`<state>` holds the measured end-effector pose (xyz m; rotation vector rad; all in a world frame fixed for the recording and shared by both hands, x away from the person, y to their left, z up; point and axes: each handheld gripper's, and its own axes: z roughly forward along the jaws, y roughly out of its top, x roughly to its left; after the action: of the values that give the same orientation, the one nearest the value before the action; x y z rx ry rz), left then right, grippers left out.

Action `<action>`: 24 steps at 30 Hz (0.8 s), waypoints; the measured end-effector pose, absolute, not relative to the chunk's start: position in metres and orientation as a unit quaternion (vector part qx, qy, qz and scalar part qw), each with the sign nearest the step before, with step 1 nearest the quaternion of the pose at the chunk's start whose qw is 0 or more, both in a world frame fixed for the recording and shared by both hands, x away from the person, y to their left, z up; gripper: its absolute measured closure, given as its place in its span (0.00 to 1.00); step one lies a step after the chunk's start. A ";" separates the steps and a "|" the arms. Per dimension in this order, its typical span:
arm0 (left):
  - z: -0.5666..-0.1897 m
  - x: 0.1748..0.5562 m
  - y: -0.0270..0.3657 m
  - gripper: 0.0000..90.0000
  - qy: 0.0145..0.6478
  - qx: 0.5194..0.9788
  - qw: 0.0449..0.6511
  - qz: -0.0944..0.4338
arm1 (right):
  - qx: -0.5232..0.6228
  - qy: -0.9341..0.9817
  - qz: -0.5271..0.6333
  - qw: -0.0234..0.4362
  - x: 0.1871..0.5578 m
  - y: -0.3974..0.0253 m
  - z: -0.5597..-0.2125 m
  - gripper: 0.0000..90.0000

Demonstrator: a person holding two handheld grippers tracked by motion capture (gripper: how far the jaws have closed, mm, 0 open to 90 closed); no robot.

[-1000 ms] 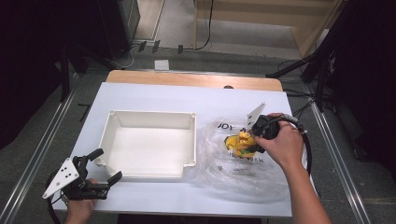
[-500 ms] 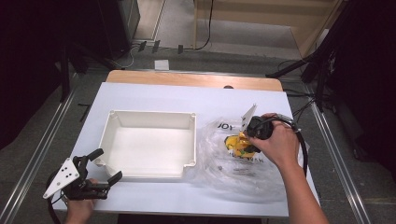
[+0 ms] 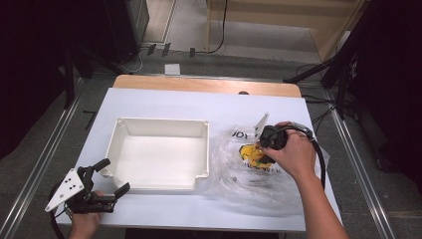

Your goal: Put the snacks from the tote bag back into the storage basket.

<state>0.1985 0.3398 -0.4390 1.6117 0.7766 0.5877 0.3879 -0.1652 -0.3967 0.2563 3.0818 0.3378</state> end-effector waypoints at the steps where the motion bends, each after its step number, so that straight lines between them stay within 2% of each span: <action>1: -0.439 0.199 0.340 0.00 0.333 0.692 0.589 0.253 | 0.082 0.991 0.109 0.015 0.388 -0.165 -0.397 0.54; 7: -0.439 0.199 0.341 0.00 0.335 0.691 0.590 0.251 | 0.084 0.990 0.110 0.001 0.391 -0.165 -0.401 0.56; 24: -0.439 0.199 0.341 0.00 0.334 0.690 0.591 0.250 | 0.097 0.989 0.115 0.002 0.391 -0.167 -0.399 0.57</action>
<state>0.1986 0.3411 -0.4391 1.6067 0.7781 0.5809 0.3905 -0.1674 -0.3991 0.3030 3.1029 0.3604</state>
